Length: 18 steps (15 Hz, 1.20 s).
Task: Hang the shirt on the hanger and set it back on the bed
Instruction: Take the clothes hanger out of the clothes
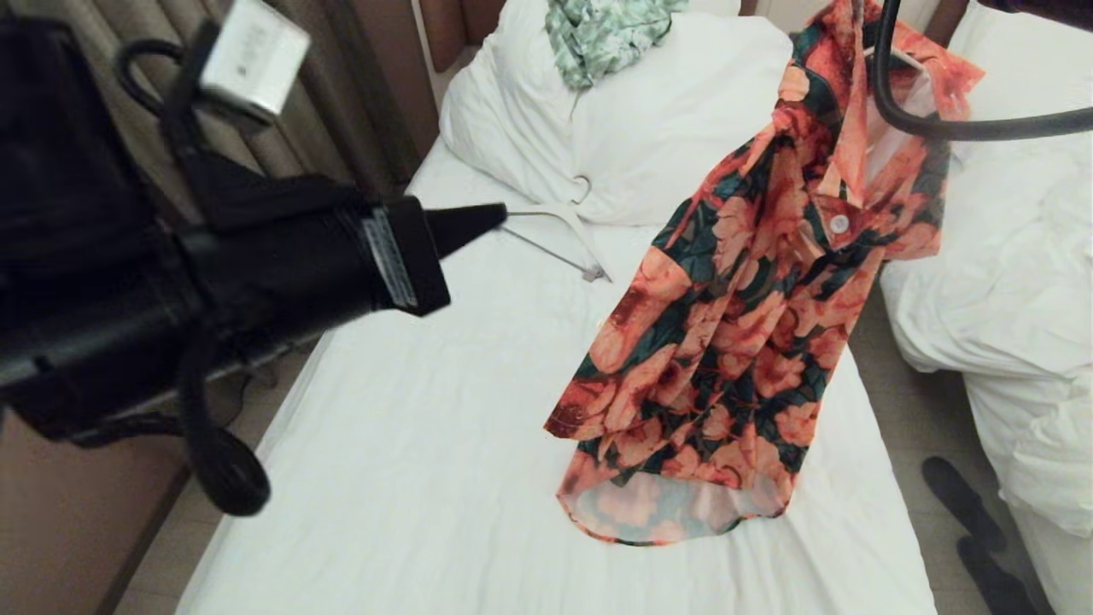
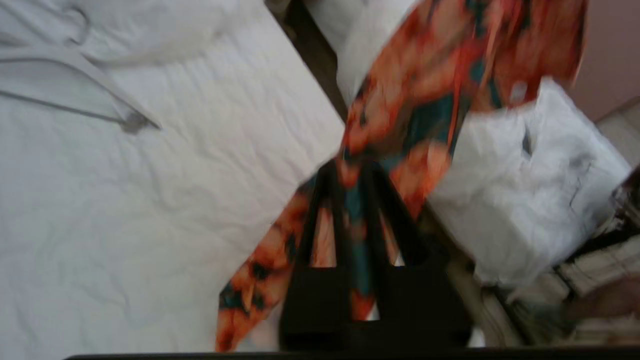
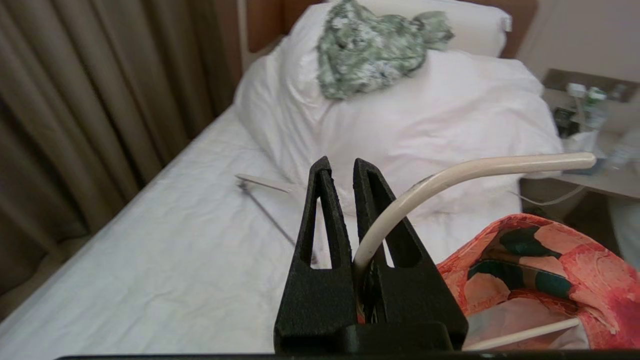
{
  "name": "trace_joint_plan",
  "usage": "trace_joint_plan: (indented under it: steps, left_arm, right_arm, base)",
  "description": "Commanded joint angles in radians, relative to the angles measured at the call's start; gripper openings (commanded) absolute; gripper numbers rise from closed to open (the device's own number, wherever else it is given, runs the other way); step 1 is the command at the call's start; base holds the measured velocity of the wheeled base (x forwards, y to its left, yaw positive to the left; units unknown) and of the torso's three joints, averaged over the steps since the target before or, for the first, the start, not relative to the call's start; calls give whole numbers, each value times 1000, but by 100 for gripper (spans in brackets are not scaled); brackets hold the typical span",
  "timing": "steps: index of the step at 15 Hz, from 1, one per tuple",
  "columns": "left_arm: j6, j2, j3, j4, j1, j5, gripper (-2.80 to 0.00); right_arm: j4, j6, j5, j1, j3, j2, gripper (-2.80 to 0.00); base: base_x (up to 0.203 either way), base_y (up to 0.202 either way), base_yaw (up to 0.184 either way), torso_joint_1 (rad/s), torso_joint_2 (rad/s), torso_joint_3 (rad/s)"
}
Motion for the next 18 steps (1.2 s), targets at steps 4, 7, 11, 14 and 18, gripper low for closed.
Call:
trace_joint_plan:
  steps: [4,7,11,14,18]
  left_arm:
    - [158,141,150,-186,-76,-51,0]
    - [154,219,171,-265,-103,-49,0]
    - [164,363,197,-475,-122,-9,0]
    - [164,387,195,-487,-126,17,0]
    - [198,417,207,-490,-127,16,-280]
  right_arm:
    - [-6,-2,-1,-37,-8,29,-280]
    - [-6,6,-1,-37,-5,29,-280]
    - [-6,12,-1,-32,4,28,-280]
    - [-6,12,-1,-31,4,29,-280]
    - [-6,12,-1,-31,4,29,-280]
  base:
    - [0,0,0,0,0,0]
    - [0,0,0,0,0,0]
    - [0,0,0,0,0,0]
    - [0,0,0,0,0,0]
    - [0,0,0,0,0,0]
